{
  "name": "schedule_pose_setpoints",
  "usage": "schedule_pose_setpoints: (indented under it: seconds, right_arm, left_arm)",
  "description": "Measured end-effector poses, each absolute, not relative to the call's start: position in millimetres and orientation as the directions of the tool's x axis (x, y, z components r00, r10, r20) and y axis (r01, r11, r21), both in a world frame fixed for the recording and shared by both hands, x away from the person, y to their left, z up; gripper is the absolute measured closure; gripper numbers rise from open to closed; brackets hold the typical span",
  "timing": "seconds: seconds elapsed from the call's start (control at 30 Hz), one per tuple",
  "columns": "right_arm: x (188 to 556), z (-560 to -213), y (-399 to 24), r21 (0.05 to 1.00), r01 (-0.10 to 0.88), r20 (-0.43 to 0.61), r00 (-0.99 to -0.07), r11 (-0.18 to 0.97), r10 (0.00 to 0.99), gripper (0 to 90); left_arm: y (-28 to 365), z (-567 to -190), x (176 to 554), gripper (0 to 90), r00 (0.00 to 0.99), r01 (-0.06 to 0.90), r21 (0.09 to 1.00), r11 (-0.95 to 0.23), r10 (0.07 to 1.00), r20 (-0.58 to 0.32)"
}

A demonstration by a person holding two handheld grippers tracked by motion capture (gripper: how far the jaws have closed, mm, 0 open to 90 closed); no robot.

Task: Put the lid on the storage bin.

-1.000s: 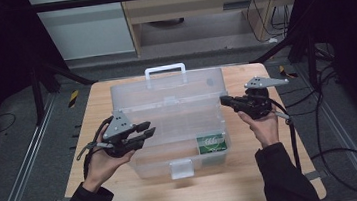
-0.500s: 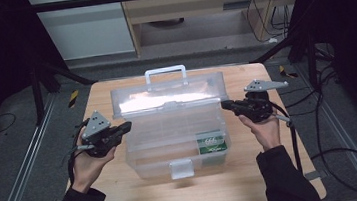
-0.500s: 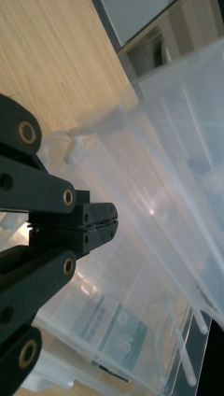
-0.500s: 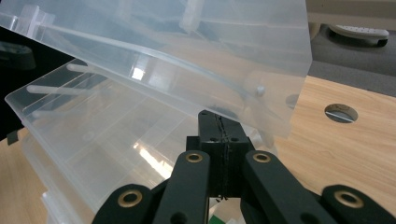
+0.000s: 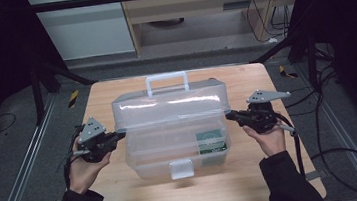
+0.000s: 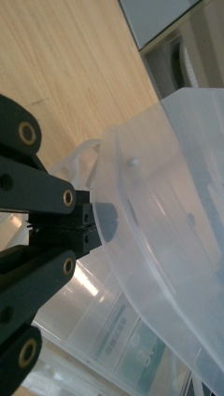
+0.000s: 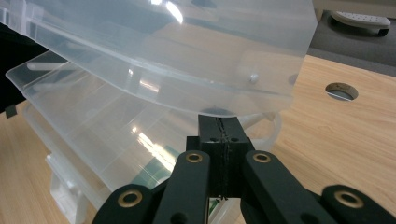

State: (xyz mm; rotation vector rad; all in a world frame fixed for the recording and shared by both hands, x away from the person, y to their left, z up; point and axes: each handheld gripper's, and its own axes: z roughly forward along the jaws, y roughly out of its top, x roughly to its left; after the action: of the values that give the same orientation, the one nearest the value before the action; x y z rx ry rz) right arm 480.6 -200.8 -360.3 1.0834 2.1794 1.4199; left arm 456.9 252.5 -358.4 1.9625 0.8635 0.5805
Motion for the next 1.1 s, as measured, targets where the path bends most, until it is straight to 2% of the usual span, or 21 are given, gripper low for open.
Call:
schedule_pose_setpoints:
  seconds: [0.37, 0.67, 0.77, 0.83, 0.97, 1.0, 1.1]
  right_arm:
    - [471.8, -367.8, -201.6, 0.867, 0.427, 0.101, -0.655, 0.257, 0.749, 90.0]
    - [465.8, -382.9, -211.1, 0.848, 0.456, 0.096, -0.632, 0.269, 0.769, 89.9]
    - [466.4, -383.2, -212.6, 0.848, 0.453, 0.085, -0.628, 0.275, 0.773, 89.7]
    - [468.1, -385.2, -216.2, 0.846, 0.458, 0.078, -0.612, 0.273, 0.787, 89.4]
    - [473.7, -396.0, -229.4, 0.837, 0.484, 0.06, -0.543, 0.254, 0.837, 85.3]
    - [477.5, -403.7, -236.7, 0.828, 0.497, 0.032, -0.504, 0.26, 0.863, 81.8]
    - [480.9, -412.3, -243.7, 0.816, 0.52, 0.032, -0.476, 0.252, 0.879, 77.9]
  left_arm:
    - [262.3, -370.5, 454.7, 89.4, 0.64, 0.377, 0.849, -0.37, 0.767, 0.05]
    - [267.0, -394.0, 462.4, 89.3, 0.61, 0.428, 0.787, -0.445, 0.784, 0.112]
    - [271.3, -400.5, 467.2, 88.6, 0.601, 0.437, 0.787, -0.435, 0.792, 0.104]
    - [277.9, -405.2, 471.4, 87.8, 0.583, 0.451, 0.778, -0.438, 0.804, 0.114]
    - [292.5, -414.4, 479.1, 85.0, 0.537, 0.489, 0.782, -0.386, 0.84, 0.079]
    - [297.8, -418.9, 482.4, 83.2, 0.519, 0.502, 0.785, -0.364, 0.852, 0.063]
    - [301.5, -423.4, 485.4, 76.7, 0.507, 0.512, 0.782, -0.356, 0.86, 0.06]
